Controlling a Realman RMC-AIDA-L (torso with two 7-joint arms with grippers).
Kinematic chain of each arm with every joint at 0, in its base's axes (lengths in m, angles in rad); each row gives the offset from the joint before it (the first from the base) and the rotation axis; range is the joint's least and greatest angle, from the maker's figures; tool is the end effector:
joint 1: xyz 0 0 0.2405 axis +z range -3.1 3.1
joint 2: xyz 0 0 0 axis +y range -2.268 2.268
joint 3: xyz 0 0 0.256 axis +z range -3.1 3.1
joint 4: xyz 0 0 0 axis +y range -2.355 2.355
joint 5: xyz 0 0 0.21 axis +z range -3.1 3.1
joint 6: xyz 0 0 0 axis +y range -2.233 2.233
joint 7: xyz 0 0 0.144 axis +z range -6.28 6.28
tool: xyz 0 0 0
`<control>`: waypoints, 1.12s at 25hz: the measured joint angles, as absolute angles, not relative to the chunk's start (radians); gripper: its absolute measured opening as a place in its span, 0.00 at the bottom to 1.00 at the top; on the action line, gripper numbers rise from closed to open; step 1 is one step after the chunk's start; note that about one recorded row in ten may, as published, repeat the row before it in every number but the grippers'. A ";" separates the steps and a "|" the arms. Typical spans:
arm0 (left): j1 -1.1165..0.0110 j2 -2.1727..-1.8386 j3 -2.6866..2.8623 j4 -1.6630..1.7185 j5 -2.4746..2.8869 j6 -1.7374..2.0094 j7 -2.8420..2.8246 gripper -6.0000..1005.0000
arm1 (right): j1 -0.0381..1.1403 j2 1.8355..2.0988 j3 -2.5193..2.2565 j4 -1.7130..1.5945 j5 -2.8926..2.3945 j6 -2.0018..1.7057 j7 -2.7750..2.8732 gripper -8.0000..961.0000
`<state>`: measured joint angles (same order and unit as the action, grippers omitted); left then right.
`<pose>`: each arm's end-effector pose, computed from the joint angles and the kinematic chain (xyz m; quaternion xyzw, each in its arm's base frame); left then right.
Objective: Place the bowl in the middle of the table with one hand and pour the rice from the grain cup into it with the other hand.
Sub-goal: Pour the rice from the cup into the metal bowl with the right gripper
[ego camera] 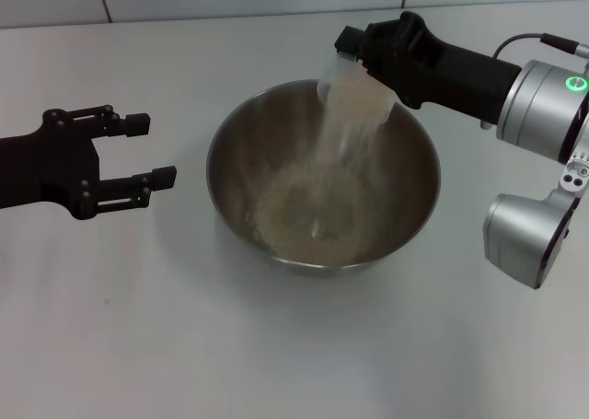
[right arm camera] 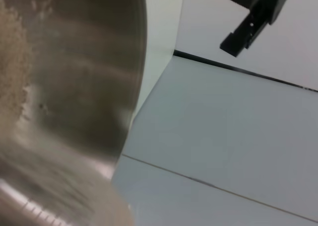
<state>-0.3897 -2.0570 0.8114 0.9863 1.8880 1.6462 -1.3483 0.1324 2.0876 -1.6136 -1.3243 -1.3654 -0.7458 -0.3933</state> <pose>-0.2544 0.3169 0.0507 -0.9577 -0.0937 -0.2109 0.1718 0.1765 0.3329 -0.0092 -0.6475 -0.6279 -0.1009 0.4199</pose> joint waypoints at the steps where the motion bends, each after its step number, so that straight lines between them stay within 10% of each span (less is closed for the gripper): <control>1: -0.390 -2.057 0.811 0.986 1.888 1.646 -1.348 0.72 | 0.131 2.088 -1.617 -1.324 -1.365 -0.746 -0.397 0.03; 28: -0.396 -2.057 0.811 0.990 1.888 1.640 -1.348 0.72 | 0.114 2.091 -1.660 -1.346 -1.356 -0.742 -0.598 0.04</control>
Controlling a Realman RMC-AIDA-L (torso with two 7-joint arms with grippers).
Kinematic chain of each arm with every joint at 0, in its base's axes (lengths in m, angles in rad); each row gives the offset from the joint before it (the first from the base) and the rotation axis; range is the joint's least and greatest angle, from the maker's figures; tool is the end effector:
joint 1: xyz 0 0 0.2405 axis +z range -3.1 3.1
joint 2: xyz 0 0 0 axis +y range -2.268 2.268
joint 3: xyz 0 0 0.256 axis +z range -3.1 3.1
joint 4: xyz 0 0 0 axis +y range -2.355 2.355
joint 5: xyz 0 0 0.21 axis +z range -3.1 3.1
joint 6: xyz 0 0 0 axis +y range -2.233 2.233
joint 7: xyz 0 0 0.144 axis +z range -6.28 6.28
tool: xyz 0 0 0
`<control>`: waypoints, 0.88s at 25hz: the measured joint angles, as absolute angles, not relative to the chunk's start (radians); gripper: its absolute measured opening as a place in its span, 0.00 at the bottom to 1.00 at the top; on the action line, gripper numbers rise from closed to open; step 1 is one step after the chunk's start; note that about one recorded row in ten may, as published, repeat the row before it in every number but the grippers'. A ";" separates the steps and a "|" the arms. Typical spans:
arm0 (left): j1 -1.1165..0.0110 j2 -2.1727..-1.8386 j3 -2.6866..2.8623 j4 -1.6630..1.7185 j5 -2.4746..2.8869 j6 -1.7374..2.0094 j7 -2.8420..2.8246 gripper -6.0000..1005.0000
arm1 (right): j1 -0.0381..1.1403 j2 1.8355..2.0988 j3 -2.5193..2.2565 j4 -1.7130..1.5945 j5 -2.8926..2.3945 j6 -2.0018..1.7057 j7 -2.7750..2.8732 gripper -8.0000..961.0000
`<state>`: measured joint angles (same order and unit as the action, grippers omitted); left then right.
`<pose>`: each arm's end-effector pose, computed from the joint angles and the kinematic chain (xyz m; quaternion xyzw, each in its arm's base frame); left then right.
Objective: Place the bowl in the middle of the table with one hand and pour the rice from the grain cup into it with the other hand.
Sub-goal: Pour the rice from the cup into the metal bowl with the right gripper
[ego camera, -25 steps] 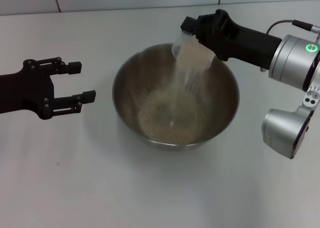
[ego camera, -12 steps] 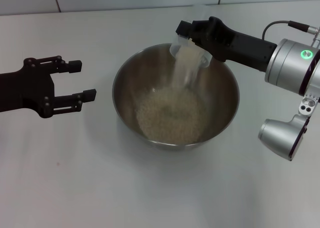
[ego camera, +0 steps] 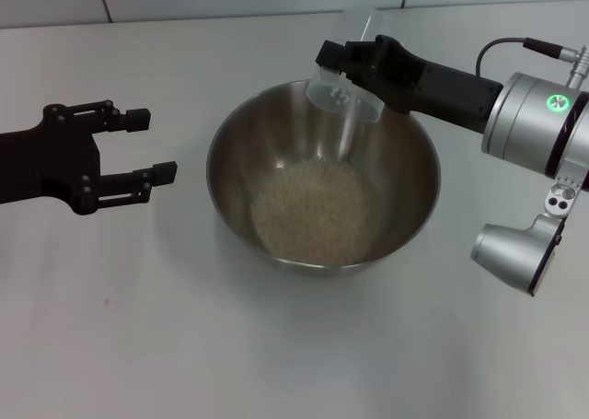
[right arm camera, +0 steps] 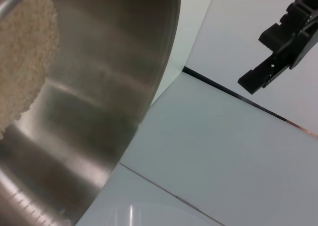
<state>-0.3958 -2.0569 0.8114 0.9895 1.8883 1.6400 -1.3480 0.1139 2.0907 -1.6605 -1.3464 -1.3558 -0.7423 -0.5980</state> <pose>-0.2526 0.3194 0.0513 -0.9578 -0.0901 -0.2098 0.1748 0.1689 0.3243 -0.0181 -0.5792 -0.6964 -0.1270 0.4043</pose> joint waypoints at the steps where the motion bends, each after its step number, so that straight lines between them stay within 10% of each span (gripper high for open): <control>1: -0.396 -2.057 0.811 0.990 1.888 1.640 -1.348 0.72 | 0.115 2.091 -1.661 -1.346 -1.356 -0.741 -0.598 0.04; 22: -0.389 -2.057 0.811 1.010 1.888 1.645 -1.347 0.72 | 0.089 2.088 -1.726 -1.379 -1.267 -0.655 -0.688 0.05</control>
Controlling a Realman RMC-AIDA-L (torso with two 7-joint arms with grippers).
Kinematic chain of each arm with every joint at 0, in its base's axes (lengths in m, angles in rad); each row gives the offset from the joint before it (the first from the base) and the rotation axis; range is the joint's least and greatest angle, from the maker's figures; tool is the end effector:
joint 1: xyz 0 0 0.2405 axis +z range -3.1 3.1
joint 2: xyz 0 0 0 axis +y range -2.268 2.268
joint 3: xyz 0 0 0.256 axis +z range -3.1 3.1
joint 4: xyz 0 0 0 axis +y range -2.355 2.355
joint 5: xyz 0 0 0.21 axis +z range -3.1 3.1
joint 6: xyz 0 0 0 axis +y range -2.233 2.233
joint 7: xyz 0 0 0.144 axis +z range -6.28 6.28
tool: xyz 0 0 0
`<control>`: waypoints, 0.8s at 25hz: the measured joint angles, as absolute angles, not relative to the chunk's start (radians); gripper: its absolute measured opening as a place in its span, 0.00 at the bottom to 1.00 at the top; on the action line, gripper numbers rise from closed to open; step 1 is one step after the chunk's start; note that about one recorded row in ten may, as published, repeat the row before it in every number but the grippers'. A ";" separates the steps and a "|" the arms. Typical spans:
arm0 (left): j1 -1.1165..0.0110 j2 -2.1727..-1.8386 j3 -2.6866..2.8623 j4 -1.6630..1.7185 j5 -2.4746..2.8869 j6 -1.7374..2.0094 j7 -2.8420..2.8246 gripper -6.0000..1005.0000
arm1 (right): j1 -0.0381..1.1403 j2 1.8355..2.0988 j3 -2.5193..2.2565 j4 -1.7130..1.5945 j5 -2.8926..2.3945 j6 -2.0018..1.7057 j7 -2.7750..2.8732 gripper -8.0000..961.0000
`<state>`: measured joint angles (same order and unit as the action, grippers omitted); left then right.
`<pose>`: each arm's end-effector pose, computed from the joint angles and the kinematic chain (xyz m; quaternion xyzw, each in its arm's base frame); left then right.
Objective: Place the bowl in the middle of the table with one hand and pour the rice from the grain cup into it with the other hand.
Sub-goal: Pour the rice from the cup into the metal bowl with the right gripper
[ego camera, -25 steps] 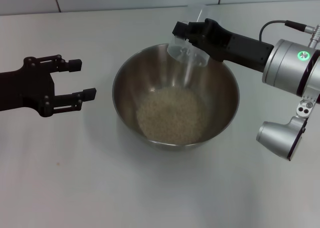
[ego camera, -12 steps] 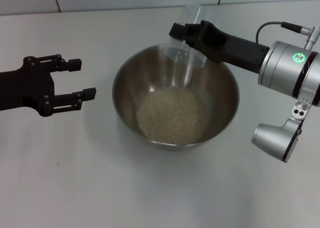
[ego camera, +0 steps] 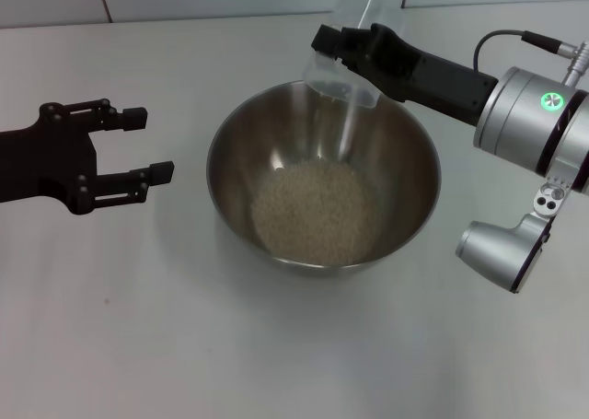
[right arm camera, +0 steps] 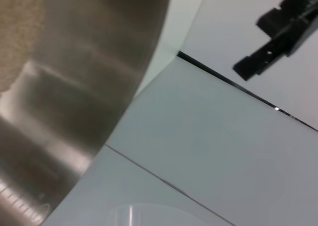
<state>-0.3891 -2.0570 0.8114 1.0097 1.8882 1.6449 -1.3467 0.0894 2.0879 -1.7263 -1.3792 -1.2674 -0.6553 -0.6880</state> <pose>-0.2521 0.3185 0.0543 -0.9584 -0.0838 -0.2067 0.1780 0.1601 0.3219 -0.0193 -0.5615 -0.6945 -0.1426 0.4267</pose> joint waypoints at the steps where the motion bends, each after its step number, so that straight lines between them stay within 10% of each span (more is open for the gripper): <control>1: -0.388 -2.057 0.811 1.012 1.888 1.645 -1.347 0.72 | 0.088 2.088 -1.727 -1.379 -1.262 -0.655 -0.690 0.05; 20: -0.393 -2.057 0.808 1.016 1.885 1.639 -1.341 0.72 | 0.104 2.083 -1.727 -1.318 -0.896 -0.571 -0.143 0.06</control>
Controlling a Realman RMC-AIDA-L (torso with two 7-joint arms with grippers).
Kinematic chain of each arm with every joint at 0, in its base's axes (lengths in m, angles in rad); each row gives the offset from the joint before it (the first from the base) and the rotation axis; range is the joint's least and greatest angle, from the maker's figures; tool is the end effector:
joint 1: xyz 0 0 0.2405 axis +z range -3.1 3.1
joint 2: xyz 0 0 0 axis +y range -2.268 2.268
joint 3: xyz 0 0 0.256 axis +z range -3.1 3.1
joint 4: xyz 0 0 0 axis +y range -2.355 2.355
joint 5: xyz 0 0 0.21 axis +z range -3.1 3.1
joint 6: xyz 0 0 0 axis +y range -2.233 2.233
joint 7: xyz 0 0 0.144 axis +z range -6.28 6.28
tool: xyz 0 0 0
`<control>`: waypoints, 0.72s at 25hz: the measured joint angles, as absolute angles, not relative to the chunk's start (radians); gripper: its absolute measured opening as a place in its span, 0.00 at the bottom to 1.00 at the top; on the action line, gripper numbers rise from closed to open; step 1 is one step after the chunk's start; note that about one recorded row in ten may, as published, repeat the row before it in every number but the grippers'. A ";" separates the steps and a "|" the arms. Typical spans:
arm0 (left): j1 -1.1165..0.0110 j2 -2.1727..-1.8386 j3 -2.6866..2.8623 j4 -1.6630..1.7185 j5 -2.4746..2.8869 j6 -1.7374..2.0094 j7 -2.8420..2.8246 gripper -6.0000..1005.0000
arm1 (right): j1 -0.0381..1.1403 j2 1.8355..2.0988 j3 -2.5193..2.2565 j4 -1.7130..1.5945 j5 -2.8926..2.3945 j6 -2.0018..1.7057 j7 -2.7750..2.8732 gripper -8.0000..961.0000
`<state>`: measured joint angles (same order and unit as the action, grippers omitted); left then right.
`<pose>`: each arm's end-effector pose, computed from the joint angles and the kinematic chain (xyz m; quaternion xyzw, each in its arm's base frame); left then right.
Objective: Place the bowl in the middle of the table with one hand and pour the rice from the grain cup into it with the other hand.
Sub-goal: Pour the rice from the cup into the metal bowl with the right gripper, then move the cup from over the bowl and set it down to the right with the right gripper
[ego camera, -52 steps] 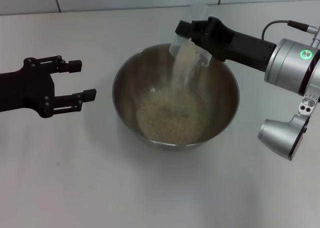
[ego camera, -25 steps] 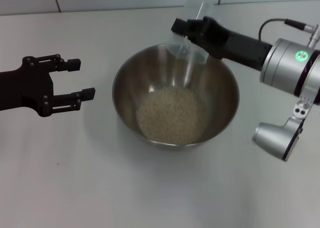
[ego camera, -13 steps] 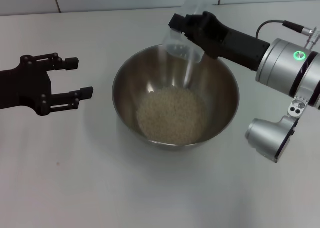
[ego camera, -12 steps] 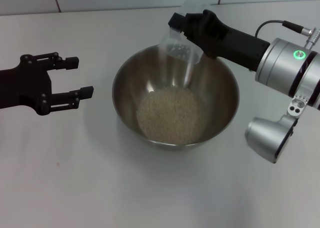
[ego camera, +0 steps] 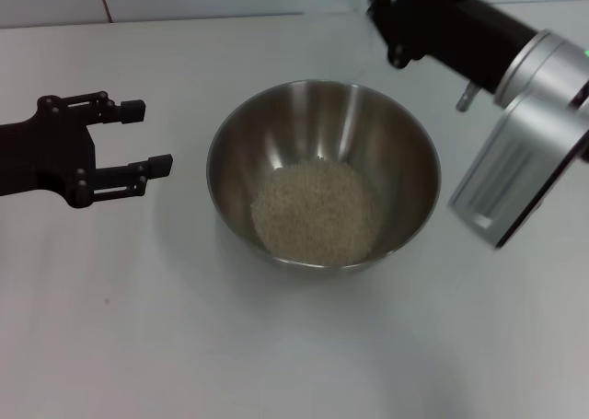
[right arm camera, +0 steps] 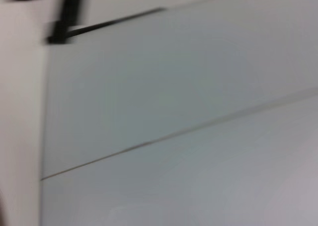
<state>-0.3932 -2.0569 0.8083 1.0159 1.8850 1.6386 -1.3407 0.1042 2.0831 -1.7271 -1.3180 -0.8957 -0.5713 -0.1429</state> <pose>-0.2503 0.3209 0.0563 -0.9578 -0.0773 -0.2064 0.1844 0.1651 0.3383 0.0000 -0.7620 -0.3652 0.0454 0.5328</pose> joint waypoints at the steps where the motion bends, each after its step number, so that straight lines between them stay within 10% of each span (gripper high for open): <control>1: -0.393 -2.057 0.808 1.016 1.885 1.639 -1.338 0.72 | 0.103 2.082 -1.709 -1.315 -0.877 -0.581 -0.087 0.06; 18: -0.394 -2.057 0.812 1.015 1.879 1.646 -1.330 0.72 | 0.105 2.064 -1.118 -1.141 -1.245 -1.193 1.014 0.06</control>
